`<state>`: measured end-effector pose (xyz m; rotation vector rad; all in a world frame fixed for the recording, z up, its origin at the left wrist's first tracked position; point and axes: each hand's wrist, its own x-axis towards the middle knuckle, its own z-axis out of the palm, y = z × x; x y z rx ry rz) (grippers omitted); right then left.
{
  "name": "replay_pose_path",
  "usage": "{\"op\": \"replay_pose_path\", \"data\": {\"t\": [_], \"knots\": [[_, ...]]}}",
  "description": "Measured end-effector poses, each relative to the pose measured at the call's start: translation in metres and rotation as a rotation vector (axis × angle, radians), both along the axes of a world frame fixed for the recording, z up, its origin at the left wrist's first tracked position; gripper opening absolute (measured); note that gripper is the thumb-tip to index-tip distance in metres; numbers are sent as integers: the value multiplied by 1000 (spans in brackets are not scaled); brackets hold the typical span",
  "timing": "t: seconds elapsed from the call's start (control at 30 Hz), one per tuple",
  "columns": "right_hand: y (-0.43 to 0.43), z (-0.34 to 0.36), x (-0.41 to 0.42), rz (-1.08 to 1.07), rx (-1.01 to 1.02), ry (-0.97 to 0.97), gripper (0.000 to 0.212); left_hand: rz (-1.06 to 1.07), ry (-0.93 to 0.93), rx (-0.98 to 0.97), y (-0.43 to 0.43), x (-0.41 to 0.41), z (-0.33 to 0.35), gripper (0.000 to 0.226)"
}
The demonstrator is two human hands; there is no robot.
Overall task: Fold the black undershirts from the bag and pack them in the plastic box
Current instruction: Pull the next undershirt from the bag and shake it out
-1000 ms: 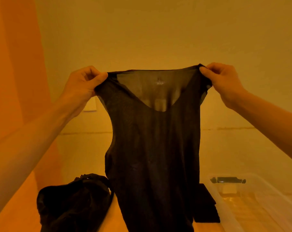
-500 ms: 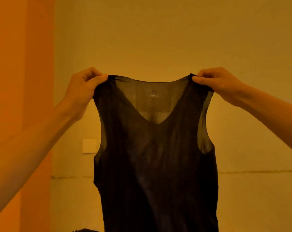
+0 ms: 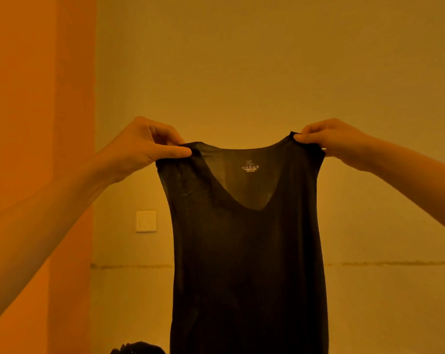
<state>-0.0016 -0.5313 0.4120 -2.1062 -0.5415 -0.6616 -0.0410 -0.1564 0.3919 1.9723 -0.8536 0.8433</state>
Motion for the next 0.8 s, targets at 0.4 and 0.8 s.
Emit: {"op": "replay_pose_path", "data": {"t": [0.4, 0.8], "knots": [[-11, -20, -13, -90, -22, -187, 28, 169, -169, -165, -7, 0, -11, 15], [-10, -60, -42, -101, -129, -463, 22, 253, -329, -92, 5, -14, -40, 17]]}}
